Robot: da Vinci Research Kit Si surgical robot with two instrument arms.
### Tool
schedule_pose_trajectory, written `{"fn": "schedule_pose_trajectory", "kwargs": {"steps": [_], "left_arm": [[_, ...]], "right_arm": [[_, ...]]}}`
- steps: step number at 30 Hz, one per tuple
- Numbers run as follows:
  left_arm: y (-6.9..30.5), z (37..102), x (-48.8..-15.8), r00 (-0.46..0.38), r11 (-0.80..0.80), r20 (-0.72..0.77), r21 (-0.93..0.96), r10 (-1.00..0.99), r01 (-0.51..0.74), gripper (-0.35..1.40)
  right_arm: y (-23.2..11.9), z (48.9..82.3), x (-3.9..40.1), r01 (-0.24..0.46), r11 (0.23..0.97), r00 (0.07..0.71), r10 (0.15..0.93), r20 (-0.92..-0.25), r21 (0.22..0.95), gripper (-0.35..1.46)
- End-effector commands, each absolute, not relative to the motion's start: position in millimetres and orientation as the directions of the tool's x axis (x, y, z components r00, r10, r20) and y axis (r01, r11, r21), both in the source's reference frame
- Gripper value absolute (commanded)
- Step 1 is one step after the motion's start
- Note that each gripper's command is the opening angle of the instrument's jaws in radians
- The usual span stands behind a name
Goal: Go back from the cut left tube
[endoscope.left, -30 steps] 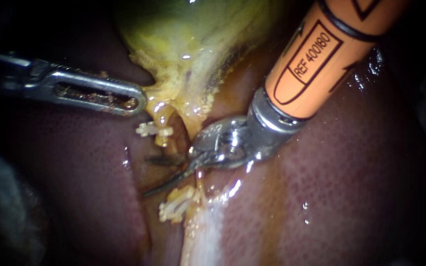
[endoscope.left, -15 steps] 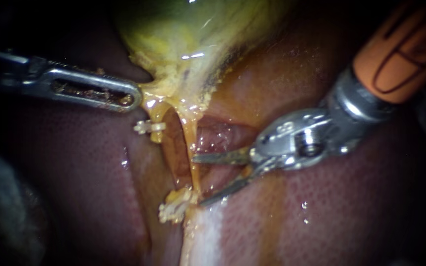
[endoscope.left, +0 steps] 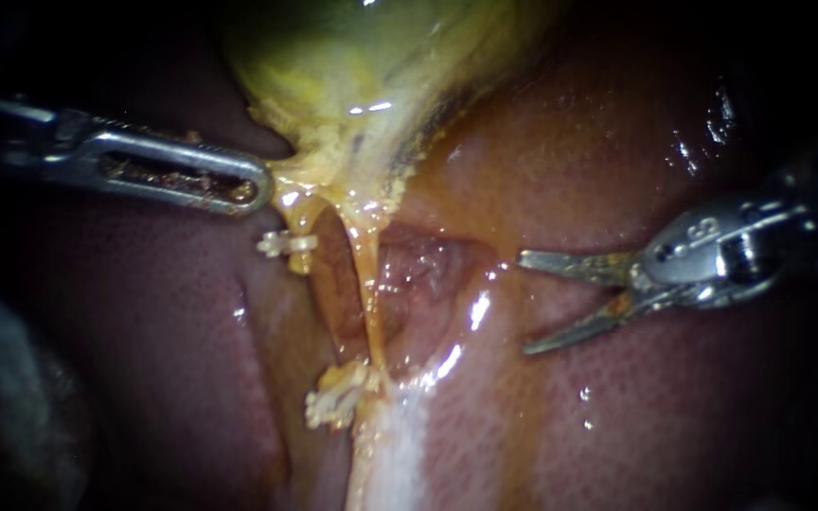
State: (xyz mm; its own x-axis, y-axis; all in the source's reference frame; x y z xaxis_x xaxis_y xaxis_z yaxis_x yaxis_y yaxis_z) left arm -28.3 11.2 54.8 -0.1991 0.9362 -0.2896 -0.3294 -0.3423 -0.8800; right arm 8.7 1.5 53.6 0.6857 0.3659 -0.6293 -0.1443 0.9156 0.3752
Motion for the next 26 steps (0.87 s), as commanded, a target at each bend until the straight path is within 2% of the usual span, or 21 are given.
{"fn": "schedule_pose_trajectory", "kwargs": {"steps": [1,15,26], "left_arm": [[11.1,54.9,-28.3,-0.199,-0.343,-0.290,-0.879,0.936,-0.330,-0.35],[9.4,59.9,-31.4,-0.202,-0.358,-0.305,-0.873,0.931,-0.332,-0.35],[9.3,60.7,-31.6,-0.201,-0.350,-0.296,-0.876,0.934,-0.331,-0.35]], "right_arm": [[1.7,53.6,8.6,-0.148,0.916,0.686,0.367,-0.628,0.373,1.38],[2.1,53.4,8.2,-0.161,0.918,0.687,0.368,-0.626,0.363,1.43],[2.1,53.4,8.1,-0.161,0.918,0.687,0.368,-0.626,0.363,1.43]]}}
